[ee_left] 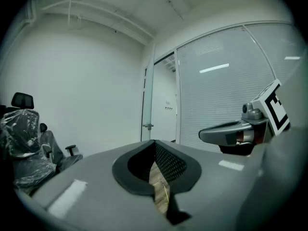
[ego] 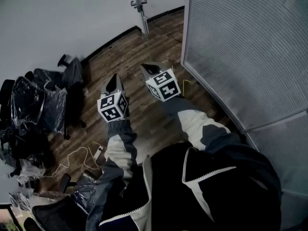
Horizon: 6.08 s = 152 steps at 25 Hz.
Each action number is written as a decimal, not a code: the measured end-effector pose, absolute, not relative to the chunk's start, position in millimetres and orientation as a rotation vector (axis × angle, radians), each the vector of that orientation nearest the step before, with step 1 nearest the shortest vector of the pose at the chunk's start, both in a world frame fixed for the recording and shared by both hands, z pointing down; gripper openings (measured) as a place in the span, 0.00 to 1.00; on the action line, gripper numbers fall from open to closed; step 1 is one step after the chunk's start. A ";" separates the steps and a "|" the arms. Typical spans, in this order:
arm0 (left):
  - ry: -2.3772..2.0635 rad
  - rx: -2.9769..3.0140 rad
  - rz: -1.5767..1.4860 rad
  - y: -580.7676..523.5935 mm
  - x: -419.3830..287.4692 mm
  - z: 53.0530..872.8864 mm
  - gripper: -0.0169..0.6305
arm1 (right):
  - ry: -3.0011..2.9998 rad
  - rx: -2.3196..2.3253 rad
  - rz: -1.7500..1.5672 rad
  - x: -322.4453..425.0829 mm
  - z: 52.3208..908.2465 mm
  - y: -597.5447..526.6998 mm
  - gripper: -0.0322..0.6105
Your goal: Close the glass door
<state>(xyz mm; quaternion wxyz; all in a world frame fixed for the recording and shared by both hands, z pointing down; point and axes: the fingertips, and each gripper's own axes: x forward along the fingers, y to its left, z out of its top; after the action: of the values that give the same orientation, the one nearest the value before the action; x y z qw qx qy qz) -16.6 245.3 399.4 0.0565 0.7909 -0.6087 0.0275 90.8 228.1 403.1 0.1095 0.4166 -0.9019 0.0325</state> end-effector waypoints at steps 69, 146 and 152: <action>-1.924 2.291 0.205 -36.4 -103.8 426.6 0.02 | -2.709 1.082 0.067 22.6 438.5 -83.7 0.06; -0.543 2.948 0.209 -501.9 -15.0 449.9 0.02 | -1.479 1.612 -0.230 56.9 456.6 -482.3 0.24; -0.464 2.964 0.209 -489.1 -5.8 448.6 0.02 | -1.151 1.300 -0.351 82.0 480.2 -494.4 0.50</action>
<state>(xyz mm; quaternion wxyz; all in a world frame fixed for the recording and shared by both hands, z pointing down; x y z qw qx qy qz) -5.8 -489.1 448.6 0.0669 0.9834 -0.1538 0.0693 82.0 -494.4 480.2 0.6329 0.5682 -0.5031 -0.1535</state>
